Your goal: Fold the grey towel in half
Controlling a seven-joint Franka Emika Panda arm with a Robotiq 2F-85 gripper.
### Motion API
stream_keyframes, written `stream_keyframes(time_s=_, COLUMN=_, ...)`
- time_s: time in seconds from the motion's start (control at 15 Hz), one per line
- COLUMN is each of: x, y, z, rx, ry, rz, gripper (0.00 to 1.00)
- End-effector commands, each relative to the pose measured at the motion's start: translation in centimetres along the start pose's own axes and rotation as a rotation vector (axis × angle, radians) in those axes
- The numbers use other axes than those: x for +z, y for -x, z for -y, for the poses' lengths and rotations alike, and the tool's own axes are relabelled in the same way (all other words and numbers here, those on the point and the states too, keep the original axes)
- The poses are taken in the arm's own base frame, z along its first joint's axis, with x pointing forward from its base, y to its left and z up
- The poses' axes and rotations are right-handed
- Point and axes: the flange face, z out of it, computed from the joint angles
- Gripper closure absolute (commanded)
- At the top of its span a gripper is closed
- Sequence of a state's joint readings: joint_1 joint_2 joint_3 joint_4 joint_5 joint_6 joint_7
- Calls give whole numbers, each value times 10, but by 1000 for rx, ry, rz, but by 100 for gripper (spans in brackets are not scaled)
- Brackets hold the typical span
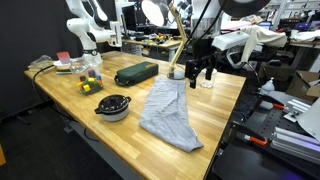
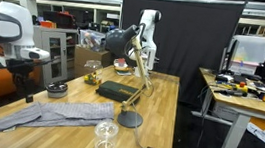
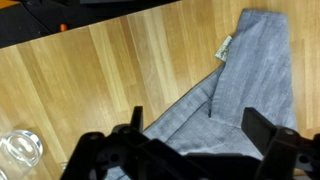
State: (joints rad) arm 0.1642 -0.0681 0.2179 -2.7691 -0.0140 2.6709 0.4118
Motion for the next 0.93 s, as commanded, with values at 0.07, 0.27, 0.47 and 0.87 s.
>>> stream_keyframes(time_s=0.07, x=28, y=-18, z=26, rx=200, ry=-52, rz=10, gripper=0)
stream_keyframes(time_s=0.27, x=30, y=-16, z=33, rx=190, ry=-49, rz=10, gripper=0)
stream_keyframes(time_s=0.47, x=36, y=-17, z=37, rx=194, ry=-49, rz=20, gripper=0)
stream_keyframes(time_s=0.87, x=38, y=-23, z=39, rx=197, ry=-58, rz=22, gripper=0)
